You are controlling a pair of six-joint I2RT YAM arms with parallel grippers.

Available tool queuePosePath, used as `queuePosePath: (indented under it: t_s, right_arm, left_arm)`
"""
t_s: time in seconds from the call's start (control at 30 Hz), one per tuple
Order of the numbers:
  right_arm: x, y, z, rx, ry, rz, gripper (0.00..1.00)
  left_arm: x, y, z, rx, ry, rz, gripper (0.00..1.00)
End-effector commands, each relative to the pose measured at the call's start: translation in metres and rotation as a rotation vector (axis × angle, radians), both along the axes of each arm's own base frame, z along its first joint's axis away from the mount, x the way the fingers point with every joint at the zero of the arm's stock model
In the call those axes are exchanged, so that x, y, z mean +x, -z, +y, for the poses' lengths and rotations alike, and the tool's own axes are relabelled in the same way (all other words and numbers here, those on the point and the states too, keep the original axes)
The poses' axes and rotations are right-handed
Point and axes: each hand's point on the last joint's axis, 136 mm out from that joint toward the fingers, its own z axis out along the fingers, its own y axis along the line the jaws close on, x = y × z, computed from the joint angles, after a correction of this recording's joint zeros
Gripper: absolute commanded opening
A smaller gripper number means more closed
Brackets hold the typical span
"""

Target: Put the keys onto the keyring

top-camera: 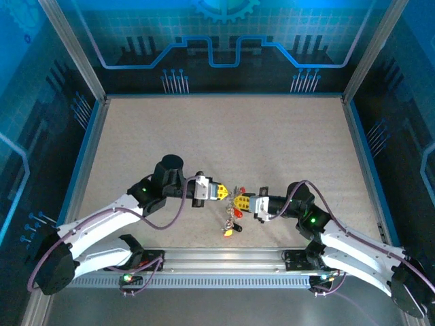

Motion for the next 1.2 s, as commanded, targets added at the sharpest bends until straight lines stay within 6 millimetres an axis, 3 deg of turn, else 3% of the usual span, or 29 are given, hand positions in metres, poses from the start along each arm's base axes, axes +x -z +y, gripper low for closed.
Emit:
queuePosePath:
  t_s: [0.0,1.17]
  right_arm:
    - [0.003,-0.035,0.002,0.079,-0.011,-0.042,0.00]
    - [0.022,-0.035,-0.011,0.109,0.063,0.031,0.00]
  left_arm:
    - [0.002,-0.011,-0.009,0.005,0.038,-0.147,0.00]
    - [-0.023,0.022,-0.017,0.205,0.184,-0.432,0.00]
